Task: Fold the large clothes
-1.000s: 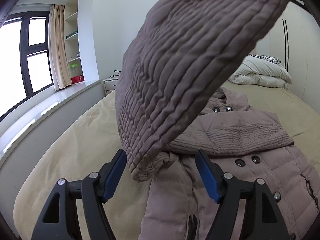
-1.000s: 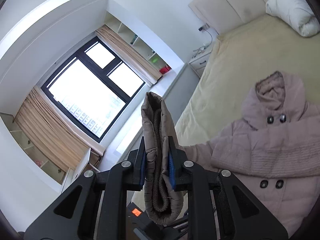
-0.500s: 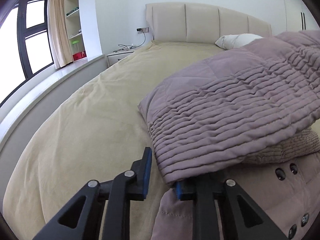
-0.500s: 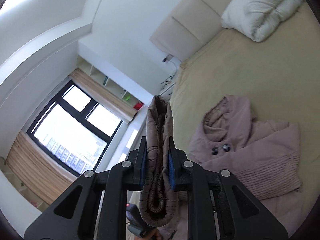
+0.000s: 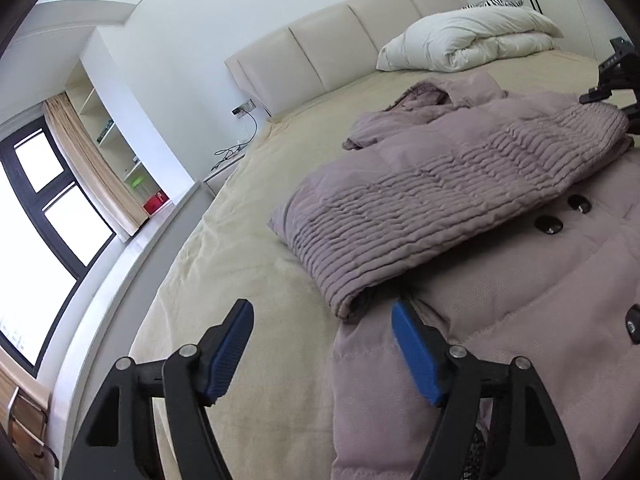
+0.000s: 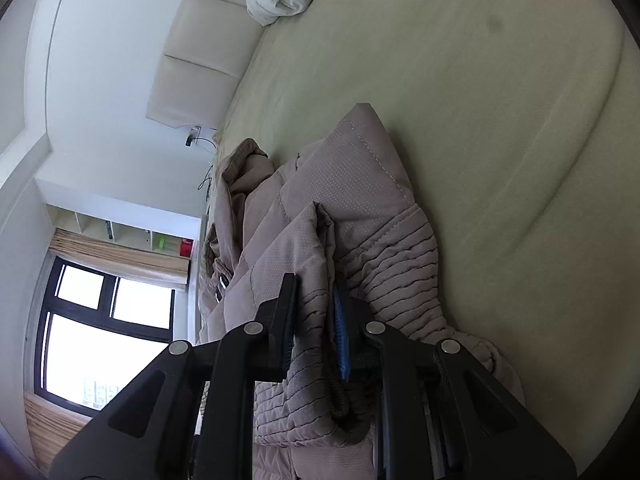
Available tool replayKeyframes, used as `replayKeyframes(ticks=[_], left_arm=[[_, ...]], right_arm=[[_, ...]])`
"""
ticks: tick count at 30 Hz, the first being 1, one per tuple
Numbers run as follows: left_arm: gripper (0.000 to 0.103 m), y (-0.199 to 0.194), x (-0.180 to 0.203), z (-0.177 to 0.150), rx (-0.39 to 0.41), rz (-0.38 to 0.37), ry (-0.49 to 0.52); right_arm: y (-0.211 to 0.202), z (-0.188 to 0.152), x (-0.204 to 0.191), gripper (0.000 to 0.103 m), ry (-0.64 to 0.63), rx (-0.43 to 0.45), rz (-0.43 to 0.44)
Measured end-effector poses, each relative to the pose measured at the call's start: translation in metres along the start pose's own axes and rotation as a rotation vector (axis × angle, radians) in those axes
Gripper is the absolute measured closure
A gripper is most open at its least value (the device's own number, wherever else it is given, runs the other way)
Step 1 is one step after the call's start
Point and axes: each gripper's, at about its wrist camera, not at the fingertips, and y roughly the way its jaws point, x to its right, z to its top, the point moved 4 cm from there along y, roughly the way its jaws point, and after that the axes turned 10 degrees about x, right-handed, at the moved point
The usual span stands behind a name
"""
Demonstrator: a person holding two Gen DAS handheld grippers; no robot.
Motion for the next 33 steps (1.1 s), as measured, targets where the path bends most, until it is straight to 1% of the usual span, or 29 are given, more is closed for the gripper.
replayKeyframes(ticks=[2, 3, 4, 5, 6, 8, 9, 11, 12, 13, 14, 15, 16, 18, 20, 21, 22, 23, 24, 25, 26, 27, 28, 30, 31, 32, 33], left_arm=[[0.028, -0.005, -0.021, 0.018, 0.042, 0.009, -0.103], [0.028, -0.004, -0.031, 0.029, 0.059, 0.011, -0.161], [0.028, 0.002, -0.039, 0.041, 0.066, -0.002, -0.215], [0.028, 0.013, -0.045, 0.052, 0.056, -0.024, -0.252], [0.028, 0.027, -0.046, 0.061, 0.044, -0.040, -0.272], [0.030, 0.059, -0.037, 0.071, 0.014, -0.035, -0.240], [0.031, 0.077, -0.031, 0.072, -0.017, -0.044, -0.229], [0.036, 0.116, -0.015, 0.058, -0.139, -0.074, -0.206], [0.042, 0.129, -0.006, 0.047, -0.188, -0.111, -0.228], [0.042, 0.136, 0.000, 0.040, -0.206, -0.112, -0.229], [0.042, 0.133, 0.007, 0.034, -0.188, -0.090, -0.203], [0.044, 0.131, 0.012, 0.032, -0.171, -0.074, -0.181], [0.046, 0.129, 0.016, 0.032, -0.165, -0.061, -0.166], [0.046, 0.128, 0.020, 0.031, -0.163, -0.047, -0.150], [0.046, 0.131, 0.020, 0.031, -0.173, -0.054, -0.158], [0.046, 0.133, 0.017, 0.031, -0.180, -0.062, -0.171], [0.046, 0.133, 0.016, 0.031, -0.184, -0.068, -0.182], [0.046, 0.133, 0.016, 0.031, -0.185, -0.070, -0.184], [0.046, 0.134, 0.016, 0.031, -0.184, -0.071, -0.181], [0.046, 0.133, 0.016, 0.030, -0.182, -0.071, -0.179], [0.046, 0.133, 0.016, 0.030, -0.180, -0.073, -0.178], [0.046, 0.134, 0.017, 0.030, -0.177, -0.074, -0.181], [0.046, 0.134, 0.017, 0.029, -0.175, -0.074, -0.183], [0.046, 0.134, 0.019, 0.028, -0.166, -0.068, -0.174], [0.046, 0.134, 0.020, 0.028, -0.163, -0.063, -0.166], [0.046, 0.134, 0.021, 0.028, -0.162, -0.060, -0.163], [0.046, 0.133, 0.020, 0.029, -0.162, -0.060, -0.166]], right_arm=[[-0.003, 0.004, -0.007, 0.086, -0.032, -0.011, -0.003], [-0.011, -0.007, -0.008, 0.086, -0.050, -0.014, -0.003], [-0.012, -0.005, -0.010, 0.086, -0.067, -0.016, -0.004], [-0.013, -0.004, -0.011, 0.086, -0.080, -0.017, -0.010], [-0.012, -0.004, -0.012, 0.086, -0.086, -0.016, -0.012], [-0.015, -0.004, -0.009, 0.086, -0.077, -0.008, -0.005], [-0.017, -0.003, -0.006, 0.086, -0.065, 0.000, 0.001], [-0.023, -0.007, -0.001, 0.086, -0.049, 0.011, 0.005], [-0.025, -0.009, 0.000, 0.084, -0.046, 0.017, 0.000], [-0.033, -0.010, -0.005, 0.083, -0.050, 0.029, -0.012], [-0.033, -0.015, 0.000, 0.082, -0.062, 0.048, -0.032], [-0.038, -0.012, 0.000, 0.082, -0.082, 0.076, -0.063], [-0.044, -0.008, -0.004, 0.082, -0.107, 0.114, -0.095], [-0.066, 0.002, -0.014, 0.080, -0.165, 0.207, -0.127], [-0.085, 0.008, -0.036, 0.066, -0.242, 0.280, -0.125], [-0.092, 0.006, -0.050, 0.040, -0.280, 0.291, -0.110], [-0.093, -0.002, -0.066, 0.019, -0.314, 0.294, -0.088], [-0.093, -0.013, -0.080, 0.015, -0.349, 0.288, -0.057], [-0.087, -0.025, -0.094, 0.015, -0.393, 0.264, -0.025], [-0.078, -0.039, -0.108, 0.015, -0.448, 0.216, 0.003], [-0.067, -0.053, -0.117, 0.015, -0.496, 0.161, 0.021], [-0.055, -0.066, -0.123, 0.018, -0.537, 0.111, 0.020], [-0.046, -0.075, -0.123, 0.024, -0.571, 0.081, -0.003], [-0.020, -0.089, -0.111, 0.029, -0.584, 0.014, -0.063], [-0.005, -0.092, -0.096, 0.040, -0.580, -0.032, -0.112], [0.007, -0.096, -0.084, 0.046, -0.608, -0.052, -0.154], [0.011, -0.100, -0.077, 0.055, -0.658, -0.036, -0.170]])
